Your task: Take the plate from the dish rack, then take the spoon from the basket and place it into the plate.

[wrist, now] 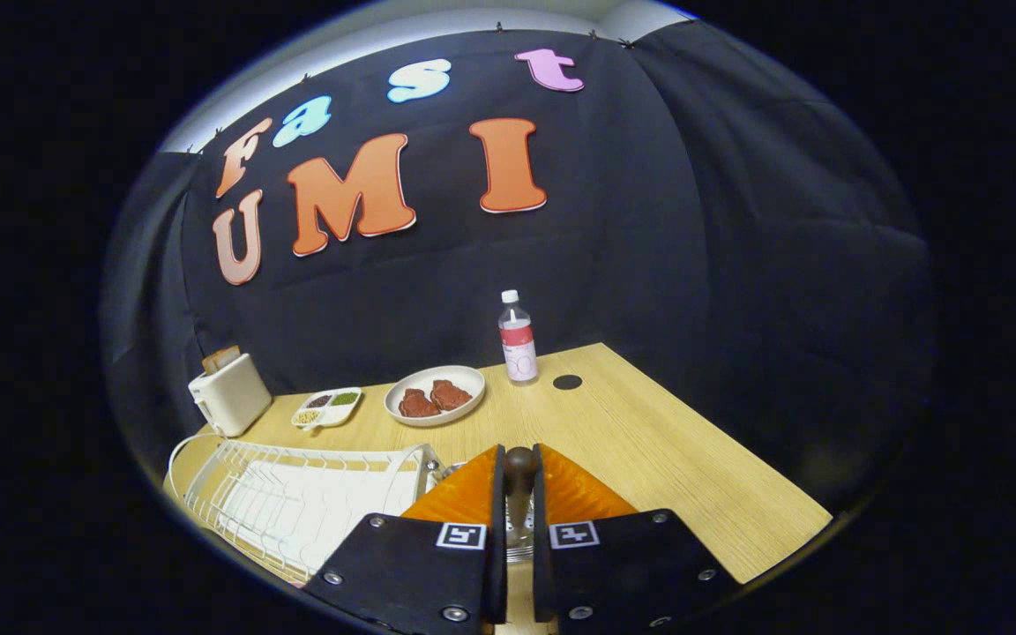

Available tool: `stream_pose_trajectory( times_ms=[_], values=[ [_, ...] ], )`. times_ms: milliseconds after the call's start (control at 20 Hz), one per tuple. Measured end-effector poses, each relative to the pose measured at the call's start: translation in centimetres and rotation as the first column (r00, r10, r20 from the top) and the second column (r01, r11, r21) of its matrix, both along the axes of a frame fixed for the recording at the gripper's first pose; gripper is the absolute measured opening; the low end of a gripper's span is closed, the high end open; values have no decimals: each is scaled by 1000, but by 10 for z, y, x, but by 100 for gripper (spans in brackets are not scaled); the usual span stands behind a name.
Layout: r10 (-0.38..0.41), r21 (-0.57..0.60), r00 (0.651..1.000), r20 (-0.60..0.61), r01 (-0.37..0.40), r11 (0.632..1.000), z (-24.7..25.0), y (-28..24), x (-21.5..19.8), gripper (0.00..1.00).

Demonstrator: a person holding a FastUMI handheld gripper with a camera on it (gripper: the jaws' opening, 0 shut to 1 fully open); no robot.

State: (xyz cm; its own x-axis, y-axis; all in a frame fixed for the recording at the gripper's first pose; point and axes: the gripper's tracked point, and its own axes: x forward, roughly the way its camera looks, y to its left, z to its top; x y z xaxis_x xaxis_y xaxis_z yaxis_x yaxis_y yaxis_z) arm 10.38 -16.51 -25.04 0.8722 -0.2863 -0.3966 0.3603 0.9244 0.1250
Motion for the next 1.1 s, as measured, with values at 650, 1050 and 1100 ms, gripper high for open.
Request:
stream_pose_trajectory(
  times_ms=[650,1050,1100],
  values=[
    [101,-57,983,151,-93,994,107,52,-19,11],
    [211,-87,960,185,-198,976,141,111,-67,10],
    [221,-93,958,183,-207,974,141,118,-73,10]
  ],
)
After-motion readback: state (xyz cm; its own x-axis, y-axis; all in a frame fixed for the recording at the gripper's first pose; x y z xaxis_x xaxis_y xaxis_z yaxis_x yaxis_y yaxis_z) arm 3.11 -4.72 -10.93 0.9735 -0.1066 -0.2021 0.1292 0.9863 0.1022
